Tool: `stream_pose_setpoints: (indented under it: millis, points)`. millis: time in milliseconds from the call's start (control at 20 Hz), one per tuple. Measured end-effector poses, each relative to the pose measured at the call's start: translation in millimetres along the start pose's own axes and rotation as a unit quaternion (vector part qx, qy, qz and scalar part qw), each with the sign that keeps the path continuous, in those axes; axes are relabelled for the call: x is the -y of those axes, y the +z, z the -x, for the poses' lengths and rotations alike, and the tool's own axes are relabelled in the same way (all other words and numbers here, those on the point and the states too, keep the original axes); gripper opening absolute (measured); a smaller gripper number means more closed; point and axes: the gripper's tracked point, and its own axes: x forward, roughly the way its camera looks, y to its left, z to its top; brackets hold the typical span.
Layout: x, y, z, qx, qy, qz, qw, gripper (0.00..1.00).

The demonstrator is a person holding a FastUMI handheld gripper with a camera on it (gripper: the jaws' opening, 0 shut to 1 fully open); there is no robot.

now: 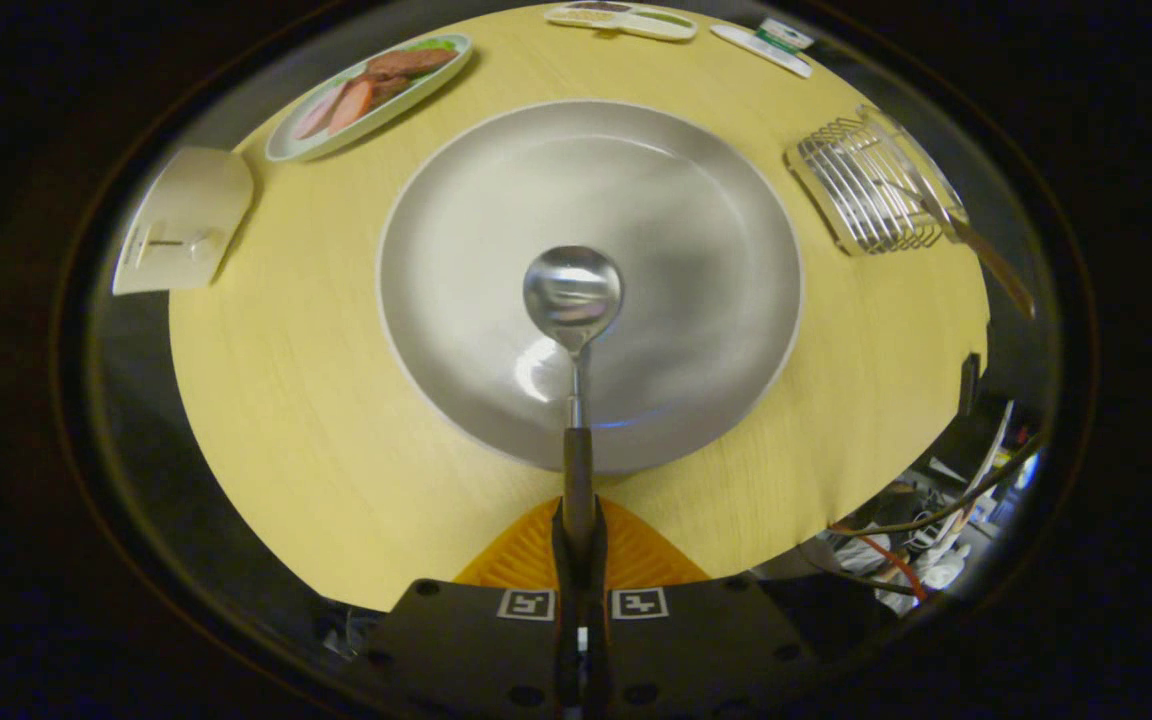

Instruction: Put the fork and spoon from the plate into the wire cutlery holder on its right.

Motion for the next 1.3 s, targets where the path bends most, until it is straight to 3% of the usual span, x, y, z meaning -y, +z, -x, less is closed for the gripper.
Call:
stream_pose_setpoints:
  millis: [200,600,950,1300]
  points:
    - [15.7,-7.4,26.7,-0.006,-0.018,0.022,1.000,0.06]
    - [52.0,-1.7,90.3,-0.005,-0.024,0.009,1.000,0.06]
    - [95.5,38.5,122.0,0.011,-0.017,-0.060,0.998,0.07]
    - [140.0,79.3,116.6,0.006,-0.011,-0.127,0.992,0.06]
